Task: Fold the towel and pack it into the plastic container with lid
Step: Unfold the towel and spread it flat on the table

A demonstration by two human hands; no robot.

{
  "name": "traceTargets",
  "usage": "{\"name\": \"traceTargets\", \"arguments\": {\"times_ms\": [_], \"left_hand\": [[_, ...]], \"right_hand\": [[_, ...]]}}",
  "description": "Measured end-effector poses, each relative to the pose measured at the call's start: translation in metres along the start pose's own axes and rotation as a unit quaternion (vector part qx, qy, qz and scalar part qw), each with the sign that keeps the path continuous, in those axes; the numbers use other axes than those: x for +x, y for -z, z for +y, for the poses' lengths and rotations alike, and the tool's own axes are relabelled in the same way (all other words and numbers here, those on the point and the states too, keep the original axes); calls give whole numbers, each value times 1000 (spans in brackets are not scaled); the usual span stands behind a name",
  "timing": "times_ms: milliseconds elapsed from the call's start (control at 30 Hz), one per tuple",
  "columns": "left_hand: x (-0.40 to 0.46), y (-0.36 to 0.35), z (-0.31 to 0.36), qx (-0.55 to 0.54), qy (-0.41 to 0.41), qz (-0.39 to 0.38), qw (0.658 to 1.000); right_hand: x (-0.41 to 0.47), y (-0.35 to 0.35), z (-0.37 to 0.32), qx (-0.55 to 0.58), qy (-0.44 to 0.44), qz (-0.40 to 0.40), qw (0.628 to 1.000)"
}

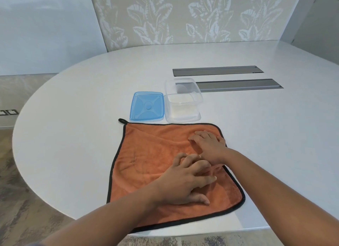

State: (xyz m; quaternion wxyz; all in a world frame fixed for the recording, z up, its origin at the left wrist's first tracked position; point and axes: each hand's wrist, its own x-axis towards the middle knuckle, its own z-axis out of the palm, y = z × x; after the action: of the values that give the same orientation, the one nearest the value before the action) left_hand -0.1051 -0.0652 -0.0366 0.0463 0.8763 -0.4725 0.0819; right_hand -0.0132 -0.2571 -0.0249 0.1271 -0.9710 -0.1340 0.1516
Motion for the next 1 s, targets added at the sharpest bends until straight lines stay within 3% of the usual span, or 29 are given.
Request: {"name": "traceTargets", "arguments": {"times_ms": [333, 567, 667, 767, 867, 1000], "left_hand": [[4, -3, 2, -98, 120, -65, 986], [9, -9, 8, -158, 180, -93, 966], [6, -12, 10, -171, 217, -92, 957], [6, -9, 2, -209, 284, -62, 934], [4, -6, -21, -149, 340, -24, 928], [-8, -12, -46, -101, 352, -48, 929]], "right_hand": [[-10, 12, 17, 49, 34, -30, 998], [-11, 17, 16, 103, 35, -2, 994], [-15, 12, 13, 136, 23, 66, 988], [-22, 1, 8, 149, 14, 190, 970], [-33, -10, -2, 185, -25, 327, 926], [-45, -28, -16, 247, -70, 403, 879]]}}
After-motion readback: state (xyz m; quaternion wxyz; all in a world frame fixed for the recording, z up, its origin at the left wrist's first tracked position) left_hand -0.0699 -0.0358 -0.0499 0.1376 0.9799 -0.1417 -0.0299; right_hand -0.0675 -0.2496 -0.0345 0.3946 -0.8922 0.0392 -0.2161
